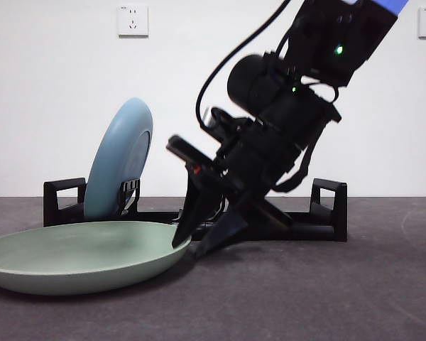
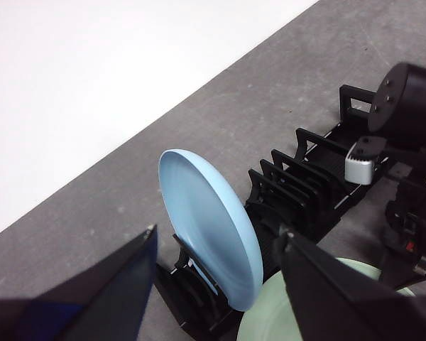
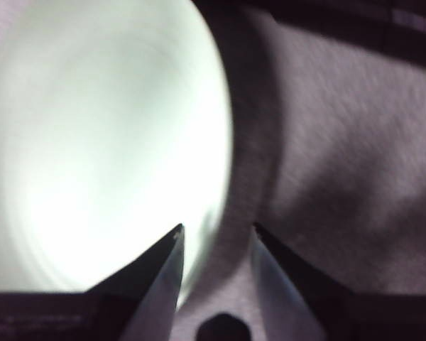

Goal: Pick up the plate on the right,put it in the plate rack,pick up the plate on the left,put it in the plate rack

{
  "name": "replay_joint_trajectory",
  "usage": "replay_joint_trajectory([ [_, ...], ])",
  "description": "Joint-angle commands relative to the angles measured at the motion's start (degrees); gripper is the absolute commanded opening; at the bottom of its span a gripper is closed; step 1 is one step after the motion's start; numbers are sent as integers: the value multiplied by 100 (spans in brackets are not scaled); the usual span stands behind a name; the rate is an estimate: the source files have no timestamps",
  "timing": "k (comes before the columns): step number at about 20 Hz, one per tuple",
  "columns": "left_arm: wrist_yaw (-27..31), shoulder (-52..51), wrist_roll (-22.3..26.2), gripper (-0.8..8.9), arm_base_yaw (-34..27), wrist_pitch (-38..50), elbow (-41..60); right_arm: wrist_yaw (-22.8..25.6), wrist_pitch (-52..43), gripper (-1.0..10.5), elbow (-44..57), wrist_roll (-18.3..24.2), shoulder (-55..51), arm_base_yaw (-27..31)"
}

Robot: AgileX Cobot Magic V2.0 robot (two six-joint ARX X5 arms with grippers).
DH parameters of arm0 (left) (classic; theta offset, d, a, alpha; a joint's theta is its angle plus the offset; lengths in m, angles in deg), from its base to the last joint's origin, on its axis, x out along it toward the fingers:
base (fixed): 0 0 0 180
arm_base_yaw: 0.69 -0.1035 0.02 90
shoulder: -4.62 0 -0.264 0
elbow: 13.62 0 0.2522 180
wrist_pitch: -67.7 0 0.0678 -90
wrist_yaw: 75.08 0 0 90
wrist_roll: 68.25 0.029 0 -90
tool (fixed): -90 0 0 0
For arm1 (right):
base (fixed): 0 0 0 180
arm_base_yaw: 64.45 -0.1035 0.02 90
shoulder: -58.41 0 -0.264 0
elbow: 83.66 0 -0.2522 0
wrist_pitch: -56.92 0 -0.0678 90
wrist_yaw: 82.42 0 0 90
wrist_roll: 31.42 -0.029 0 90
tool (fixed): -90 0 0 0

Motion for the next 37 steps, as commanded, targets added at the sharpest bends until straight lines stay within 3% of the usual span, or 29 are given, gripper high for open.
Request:
replay_joint_trajectory([
  [1,20,-7,28,286,22,31,15,7,-4,44,0,-61,129,-22],
  [3,20,-7,28,286,22,28,15,11,-4,-9,0,-61,125,-98],
  [10,-22,-7,28,285,22,-92,15,79,841,-9,0,9,-765,-205],
  [14,-48,-7,31,284,188,-275,15,809,1344,-9,0,160,-1832,-140],
  [19,107,144,308,283,1355,-470,15,1067,1864,-9,-20,203,-2776,341],
  [25,1449,1237,337,279,3252,-505,15,1060,2627,-9,-428,442,-2929,765],
  [29,1939,2116,756,279,3829,-527,15,1054,2747,-9,-492,457,-2962,804],
  [32,2031,2544,933,278,3910,-522,15,1051,2863,-9,-492,503,-3016,835],
  [33,2044,2634,946,270,3899,-520,15,1040,2881,-9,-492,503,-3036,835],
  [37,2013,2758,1102,53,3803,-439,15,1027,2924,-9,-492,503,-3178,874],
])
